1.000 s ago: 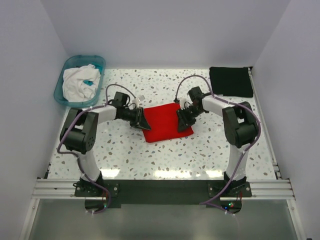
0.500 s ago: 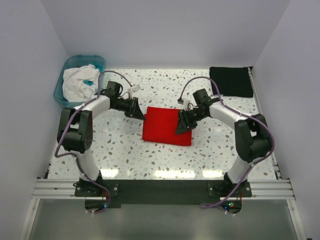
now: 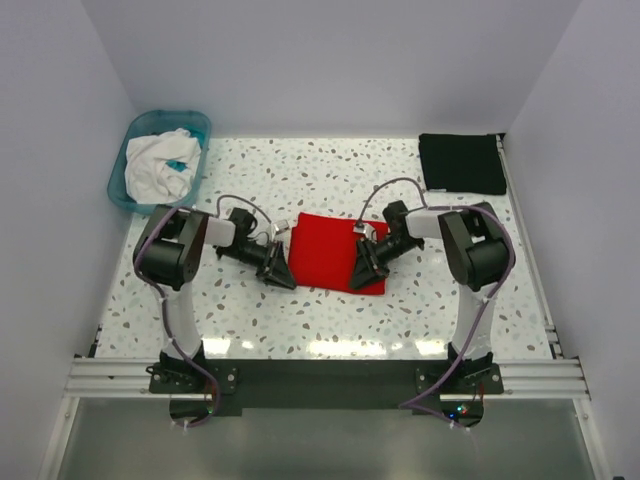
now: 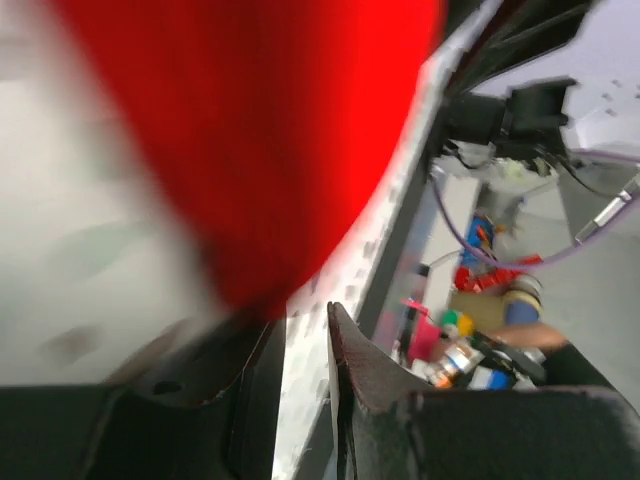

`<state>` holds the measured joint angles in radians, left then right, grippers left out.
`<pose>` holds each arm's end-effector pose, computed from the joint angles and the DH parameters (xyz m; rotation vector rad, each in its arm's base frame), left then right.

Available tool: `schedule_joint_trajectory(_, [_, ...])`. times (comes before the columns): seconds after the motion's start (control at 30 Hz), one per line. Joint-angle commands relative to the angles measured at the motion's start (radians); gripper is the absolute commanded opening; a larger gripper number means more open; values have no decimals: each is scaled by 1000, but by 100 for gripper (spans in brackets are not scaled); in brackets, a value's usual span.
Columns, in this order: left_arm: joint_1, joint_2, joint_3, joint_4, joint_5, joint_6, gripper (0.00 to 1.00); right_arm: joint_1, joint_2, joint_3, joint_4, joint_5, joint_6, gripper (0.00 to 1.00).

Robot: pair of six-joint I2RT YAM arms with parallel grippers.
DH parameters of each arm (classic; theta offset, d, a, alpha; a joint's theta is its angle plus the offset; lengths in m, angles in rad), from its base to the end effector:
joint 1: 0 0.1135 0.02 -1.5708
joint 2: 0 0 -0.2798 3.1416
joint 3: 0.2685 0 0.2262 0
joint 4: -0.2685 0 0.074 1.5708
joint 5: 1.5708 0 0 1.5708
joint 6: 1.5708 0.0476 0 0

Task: Fold and stack the t-shirts
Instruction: Fold the tshirt

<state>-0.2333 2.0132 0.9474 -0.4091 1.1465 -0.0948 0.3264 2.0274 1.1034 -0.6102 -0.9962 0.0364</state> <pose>0.2884 -0.1131 0.1114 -0.2560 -2.5459 1.6489 0.2963 0.1425 0.1270 0.4078 -2.6107 -1.4221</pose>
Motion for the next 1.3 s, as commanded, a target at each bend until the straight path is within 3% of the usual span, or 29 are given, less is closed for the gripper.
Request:
schedule_joint_trajectory(0.0, [94,10,34,-25,-74,68,29,-67,1,13,-199,82,-250,37])
schedule_joint_trajectory(0.13, [100,-126,196,-325,24,459,29,-67,-120,236,-454,-1,-363,40])
schedule_joint_trajectory(0.2, [88,-178,296,-398,61,454,33,-76,-127,353,-542,-10,-383,43])
schedule_joint_trajectory(0.23, [69,-182,377,-360,61,335,34,-88,-118,446,-549,-9,-377,45])
schedule_joint_trajectory(0.27, [59,-171,402,-223,50,254,38,-93,-102,481,-530,-1,-348,46])
schedule_joint_trajectory(0.47, [-73,40,524,269,-31,-187,42,-158,83,549,-293,28,-175,45])
schedule_joint_trajectory(0.5, [-80,73,525,342,-28,-321,42,-165,111,562,-286,34,-173,45])
schedule_joint_trajectory(0.53, [-86,132,527,480,-30,-373,42,-180,152,567,-277,36,-174,45])
schedule_joint_trajectory(0.6, [-81,185,528,567,-45,-458,42,-210,189,570,-270,41,-173,44])
schedule_joint_trajectory(0.67, [-71,248,534,557,-57,-461,42,-227,227,567,-261,62,-197,44])
schedule_joint_trajectory(0.83, [-3,358,553,438,-94,-367,40,-270,316,618,-227,116,-210,43])
schedule_joint_trajectory(0.93, [60,340,570,371,-129,-309,39,-250,341,705,-211,99,-182,45])
schedule_joint_trajectory(1.0, [100,271,620,281,-163,-196,47,-227,303,752,-174,111,-121,47])
schedule_joint_trajectory(1.13, [86,116,726,93,-246,73,60,-225,170,768,-106,140,6,64])
schedule_joint_trajectory(1.27, [-26,-95,610,90,-405,349,75,-231,-85,574,-74,273,-16,79])
